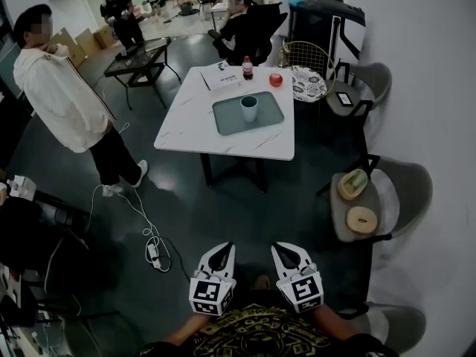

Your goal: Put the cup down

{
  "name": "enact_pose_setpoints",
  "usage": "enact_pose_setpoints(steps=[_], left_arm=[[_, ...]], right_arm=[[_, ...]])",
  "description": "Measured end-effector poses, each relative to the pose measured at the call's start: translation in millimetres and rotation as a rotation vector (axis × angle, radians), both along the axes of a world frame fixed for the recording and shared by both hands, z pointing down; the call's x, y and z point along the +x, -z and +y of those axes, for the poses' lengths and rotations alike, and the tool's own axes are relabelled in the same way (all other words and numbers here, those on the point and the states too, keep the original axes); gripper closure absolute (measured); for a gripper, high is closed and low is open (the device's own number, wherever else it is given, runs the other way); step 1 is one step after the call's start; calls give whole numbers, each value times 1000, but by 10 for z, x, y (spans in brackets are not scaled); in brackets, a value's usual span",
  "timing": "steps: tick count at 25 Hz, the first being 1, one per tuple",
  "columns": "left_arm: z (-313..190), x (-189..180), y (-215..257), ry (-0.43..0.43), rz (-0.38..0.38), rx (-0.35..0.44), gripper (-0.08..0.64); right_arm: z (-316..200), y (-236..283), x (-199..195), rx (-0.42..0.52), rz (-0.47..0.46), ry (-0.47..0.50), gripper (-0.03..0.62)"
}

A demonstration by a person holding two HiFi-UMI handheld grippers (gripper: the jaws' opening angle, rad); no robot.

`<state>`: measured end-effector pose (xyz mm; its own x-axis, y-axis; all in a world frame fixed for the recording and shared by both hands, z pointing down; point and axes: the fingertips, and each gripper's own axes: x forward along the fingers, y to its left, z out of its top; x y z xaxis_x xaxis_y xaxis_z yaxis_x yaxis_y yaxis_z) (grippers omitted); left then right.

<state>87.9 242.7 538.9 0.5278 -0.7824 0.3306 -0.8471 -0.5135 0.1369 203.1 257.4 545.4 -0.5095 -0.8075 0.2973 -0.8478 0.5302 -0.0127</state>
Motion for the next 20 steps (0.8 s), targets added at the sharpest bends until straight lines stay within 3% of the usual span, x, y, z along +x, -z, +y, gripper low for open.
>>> enact_pose_setpoints(steps=[9, 20], left_arm=[[15, -46, -44, 3, 2, -15, 551], [-151, -162, -42, 2, 7, -17, 551]], right_arm=[[29, -53, -65, -32, 4, 13, 587], [-177, -51, -151, -4, 9, 2, 588]])
